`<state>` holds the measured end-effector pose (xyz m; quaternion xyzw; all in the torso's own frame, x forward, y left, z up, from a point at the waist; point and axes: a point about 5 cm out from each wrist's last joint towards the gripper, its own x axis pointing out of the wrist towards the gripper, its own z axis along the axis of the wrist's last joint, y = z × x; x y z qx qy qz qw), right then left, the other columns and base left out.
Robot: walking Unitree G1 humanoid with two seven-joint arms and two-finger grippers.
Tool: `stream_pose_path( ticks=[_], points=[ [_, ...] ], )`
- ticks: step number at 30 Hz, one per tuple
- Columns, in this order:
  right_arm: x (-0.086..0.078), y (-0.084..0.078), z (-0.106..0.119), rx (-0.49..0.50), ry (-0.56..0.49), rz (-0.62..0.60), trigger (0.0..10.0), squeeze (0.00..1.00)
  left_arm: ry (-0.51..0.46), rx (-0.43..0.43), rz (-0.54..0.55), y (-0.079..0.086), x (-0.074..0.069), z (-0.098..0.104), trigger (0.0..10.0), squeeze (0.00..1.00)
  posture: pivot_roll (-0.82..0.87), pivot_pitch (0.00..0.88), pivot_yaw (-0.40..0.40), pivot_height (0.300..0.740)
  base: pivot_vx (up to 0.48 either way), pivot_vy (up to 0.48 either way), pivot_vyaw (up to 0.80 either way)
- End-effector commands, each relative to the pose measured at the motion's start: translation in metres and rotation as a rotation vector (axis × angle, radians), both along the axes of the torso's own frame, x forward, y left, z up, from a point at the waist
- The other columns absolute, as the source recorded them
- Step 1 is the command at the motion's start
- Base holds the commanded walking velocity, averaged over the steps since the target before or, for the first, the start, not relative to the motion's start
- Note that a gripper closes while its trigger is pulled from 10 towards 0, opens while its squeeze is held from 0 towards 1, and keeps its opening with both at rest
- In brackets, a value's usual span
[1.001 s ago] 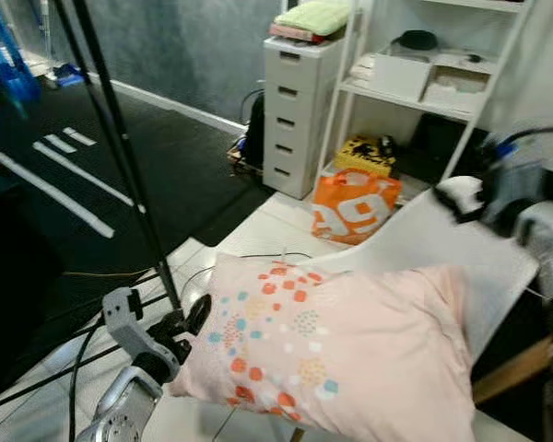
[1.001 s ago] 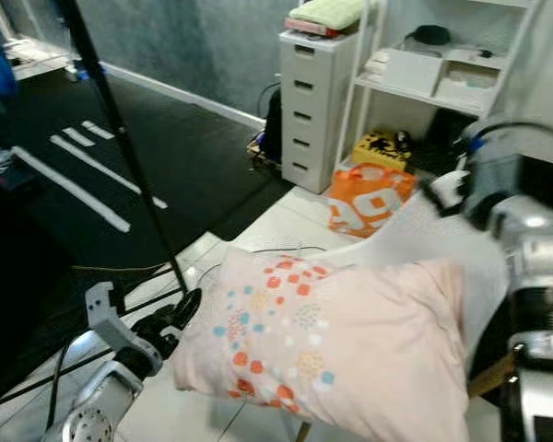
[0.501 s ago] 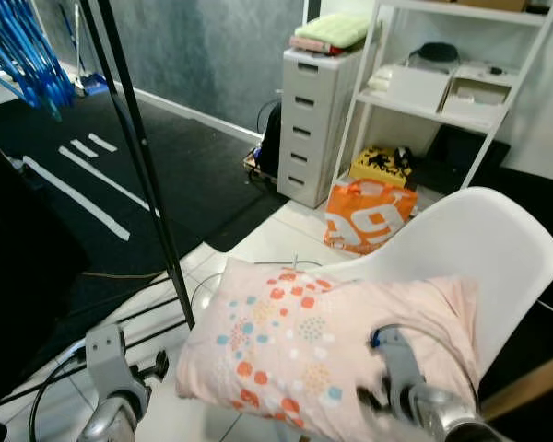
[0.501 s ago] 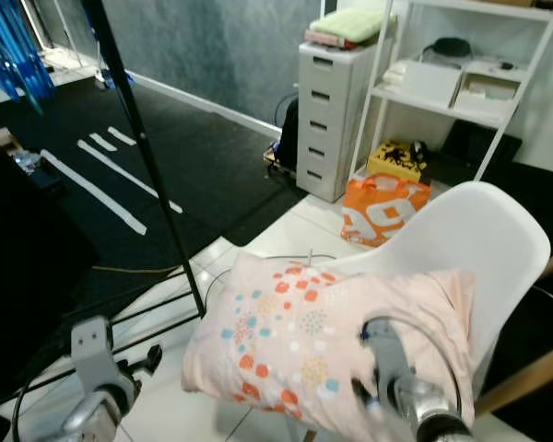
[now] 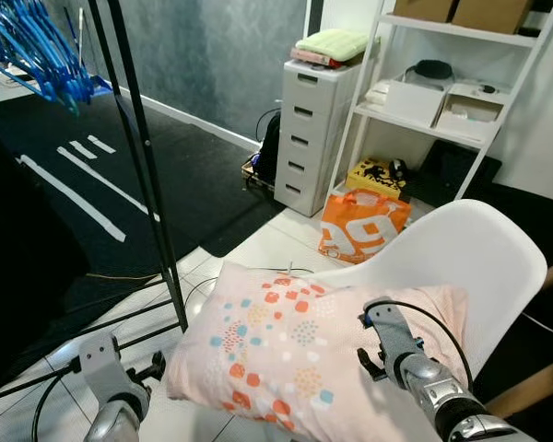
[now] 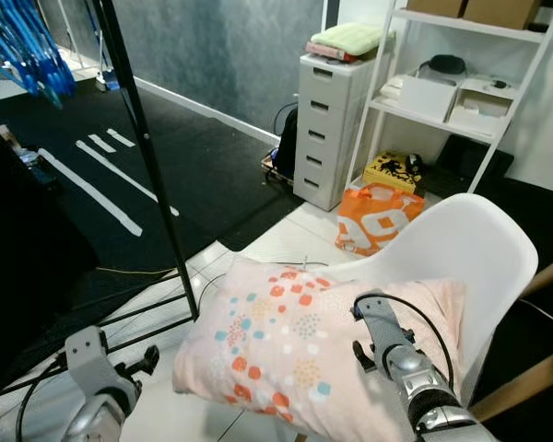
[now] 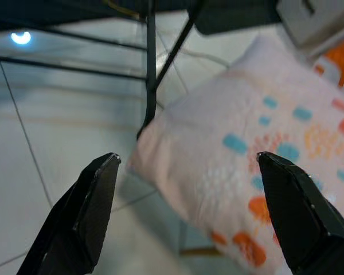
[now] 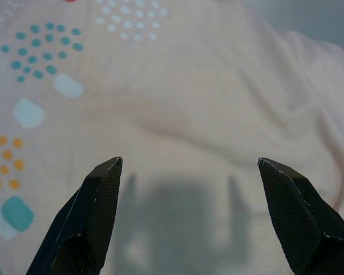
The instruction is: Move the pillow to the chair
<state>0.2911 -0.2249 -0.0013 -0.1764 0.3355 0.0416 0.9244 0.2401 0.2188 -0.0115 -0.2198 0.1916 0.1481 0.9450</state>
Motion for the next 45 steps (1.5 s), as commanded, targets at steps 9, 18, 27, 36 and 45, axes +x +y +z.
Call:
stream_pose_path(
  ticks=[9,18,27,36,45],
  points=[
    [-0.004,-0.02,0.003,0.084,-0.07,-0.17,10.0,0.0,0.008,0.034,-0.059,-0.002,-0.003,-0.008,10.0,0.0,-0.13,0.0,-0.04,0.74,-0.281,0.0,0.0],
    [0.002,-0.022,0.009,0.229,-0.104,-0.238,10.0,0.0,-0.008,0.024,-0.052,-0.003,0.0,-0.009,10.0,0.0,-0.13,0.0,-0.047,0.74,-0.294,0.0,0.0],
    [-0.001,-0.027,0.008,0.347,-0.118,-0.316,10.0,0.0,-0.001,0.028,-0.066,-0.003,0.001,-0.011,10.0,0.0,-0.14,0.0,-0.041,0.74,-0.293,0.0,0.0],
    [-0.006,-0.027,0.003,0.4,-0.1,-0.361,10.0,0.0,0.01,0.042,-0.087,-0.003,-0.001,-0.015,10.0,0.0,-0.13,0.0,-0.036,0.74,-0.295,0.0,0.0],
    [-0.015,-0.03,-0.005,0.436,-0.071,-0.42,10.0,0.0,0.035,0.036,-0.097,-0.003,-0.007,-0.021,10.0,0.0,-0.14,0.0,-0.018,0.74,-0.31,0.0,0.0]
  ],
)
